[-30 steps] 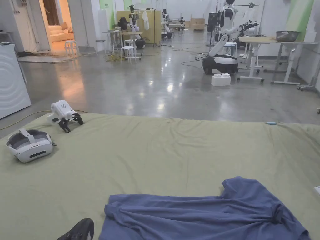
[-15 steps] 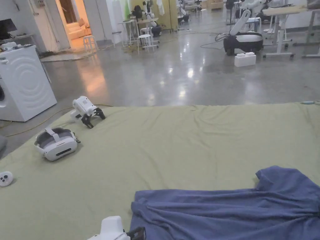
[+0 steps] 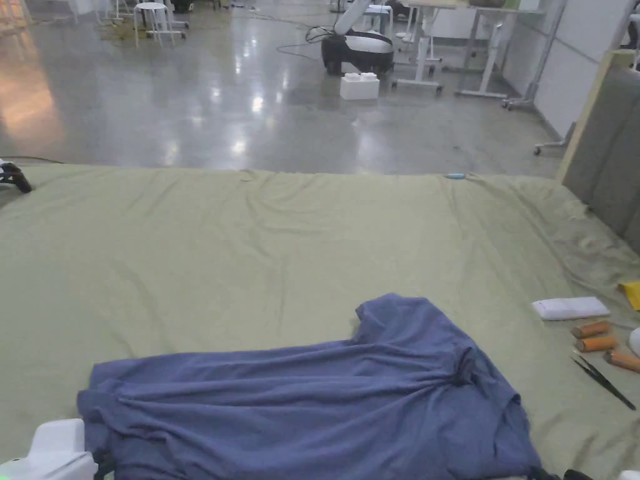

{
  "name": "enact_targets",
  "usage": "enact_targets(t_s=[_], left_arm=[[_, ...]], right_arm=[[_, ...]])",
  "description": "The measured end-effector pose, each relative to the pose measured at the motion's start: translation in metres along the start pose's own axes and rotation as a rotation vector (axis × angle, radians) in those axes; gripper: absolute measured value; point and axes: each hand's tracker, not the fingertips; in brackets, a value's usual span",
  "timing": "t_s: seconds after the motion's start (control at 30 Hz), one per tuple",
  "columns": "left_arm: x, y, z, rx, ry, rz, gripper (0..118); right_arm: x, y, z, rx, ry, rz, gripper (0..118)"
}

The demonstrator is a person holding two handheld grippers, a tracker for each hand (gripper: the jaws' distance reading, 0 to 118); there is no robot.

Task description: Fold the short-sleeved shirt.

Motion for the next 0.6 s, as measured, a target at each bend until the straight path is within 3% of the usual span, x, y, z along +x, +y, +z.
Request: enact_targets(t_s=[0.03, 0.13, 0.27, 0.33, 0.37, 0.4, 0.6], left_arm=[[0.002, 0.0, -0.002, -0.005, 0.0, 0.0, 13], [0.0, 0.0, -0.005, -0.015, 0.004, 0.008, 12], [-0.004, 0.001, 0.0, -0.006, -0.006, 0.017, 11], [-0.007, 0.0, 0.012, 0.018, -0.02, 0.032, 10], [-0.008, 0.0, 0.019, 0.043, -0.038, 0.035, 6], [-0.01, -0.001, 0.024, 0.053, -0.045, 0.032, 3], [-0.028, -0.007, 0.069, 0.074, -0.095, 0.054, 1]], right_arm=[[0.008, 0.0, -0.028, -0.029, -0.014, -0.012, 80], [0.023, -0.001, -0.106, -0.113, -0.061, -0.072, 79], [0.033, -0.016, -0.168, -0.271, -0.088, -0.047, 58], [0.028, -0.01, -0.148, -0.191, -0.113, -0.024, 54], [0.025, -0.006, -0.142, -0.176, -0.148, 0.012, 9], [0.022, -0.006, -0.133, -0.151, -0.115, 0.013, 3], [0.016, 0.002, -0.062, -0.079, -0.167, 0.033, 3]])
